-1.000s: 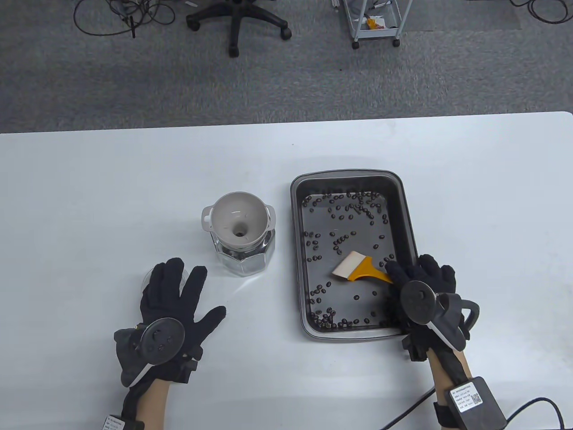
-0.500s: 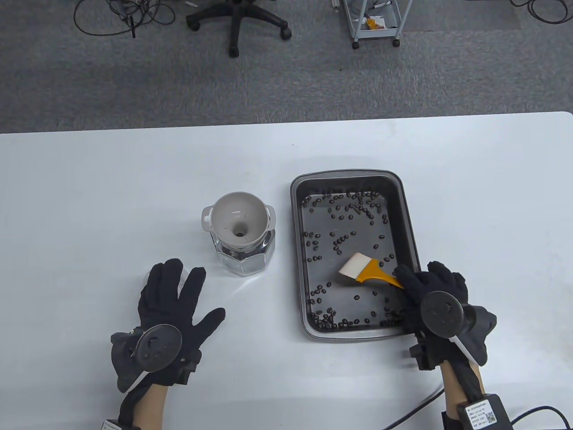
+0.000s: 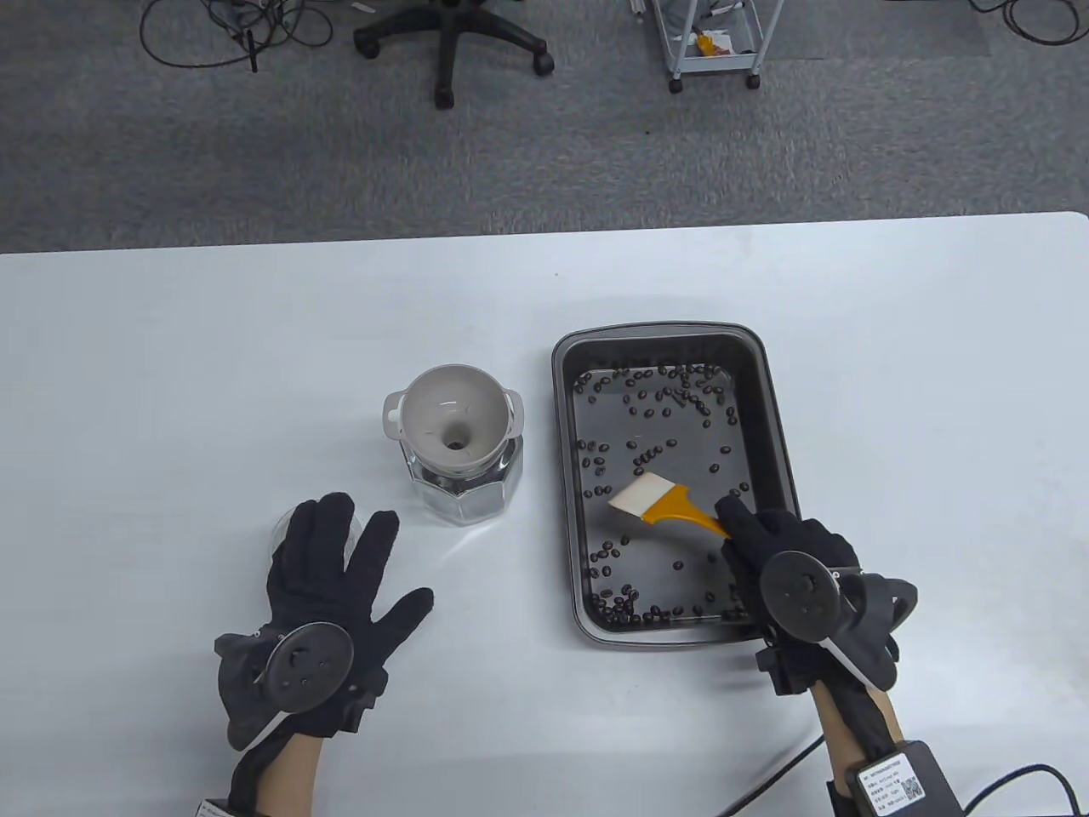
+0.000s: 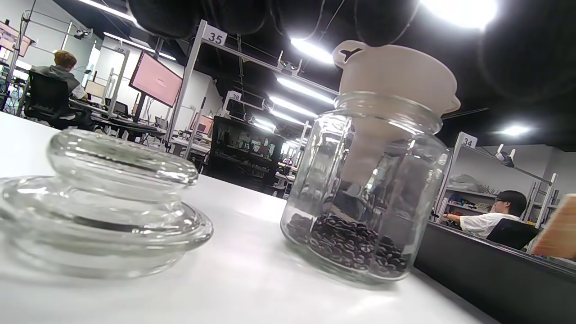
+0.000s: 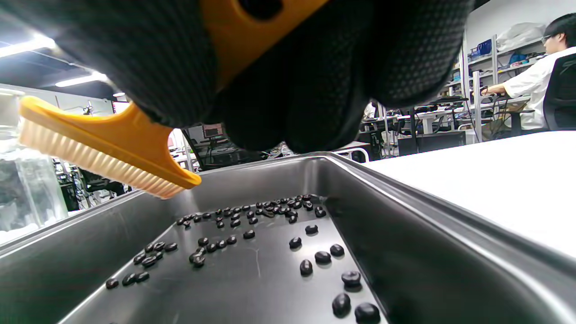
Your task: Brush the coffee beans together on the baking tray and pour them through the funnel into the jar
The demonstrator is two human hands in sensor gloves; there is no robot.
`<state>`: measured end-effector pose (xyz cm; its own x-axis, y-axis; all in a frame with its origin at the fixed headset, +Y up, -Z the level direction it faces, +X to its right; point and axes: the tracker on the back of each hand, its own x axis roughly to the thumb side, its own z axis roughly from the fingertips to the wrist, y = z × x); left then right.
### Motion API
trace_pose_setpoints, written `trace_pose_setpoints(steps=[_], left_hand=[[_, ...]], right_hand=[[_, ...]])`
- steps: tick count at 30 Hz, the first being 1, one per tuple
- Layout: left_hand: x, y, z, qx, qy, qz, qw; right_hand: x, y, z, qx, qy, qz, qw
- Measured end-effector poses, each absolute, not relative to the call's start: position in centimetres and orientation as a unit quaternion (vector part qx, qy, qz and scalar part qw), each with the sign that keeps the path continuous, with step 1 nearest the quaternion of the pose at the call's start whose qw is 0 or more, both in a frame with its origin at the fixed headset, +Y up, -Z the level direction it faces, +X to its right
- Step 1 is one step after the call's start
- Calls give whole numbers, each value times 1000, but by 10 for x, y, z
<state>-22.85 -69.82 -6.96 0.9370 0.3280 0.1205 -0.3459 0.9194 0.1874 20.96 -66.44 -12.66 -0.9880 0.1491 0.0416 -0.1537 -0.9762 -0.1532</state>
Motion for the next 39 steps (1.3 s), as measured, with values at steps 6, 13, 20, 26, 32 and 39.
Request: trace_pose_setpoints(steps=[6,13,20,26,32,39], left_hand=[[-231,-701,-73,94,-37,180,978],[-227,-699,-75,90,-44,178,979],[-224,-699,-76,83,-46,167,981],[-225,-700,-77,75,-43,164,983],[-225,-699,-77,72,-42,162,983],[-225,-700,-77,66,-42,160,984]], right_hand=[[199,-652,-151,-4,-56,996,62],[194,-645,-184,-29,-40,996,77],[176,-647,-218,-45,-46,995,79],[153,-647,-242,-72,-56,993,74],[134,-654,-260,-73,-50,996,31],[128,-662,-273,-86,-34,995,25]])
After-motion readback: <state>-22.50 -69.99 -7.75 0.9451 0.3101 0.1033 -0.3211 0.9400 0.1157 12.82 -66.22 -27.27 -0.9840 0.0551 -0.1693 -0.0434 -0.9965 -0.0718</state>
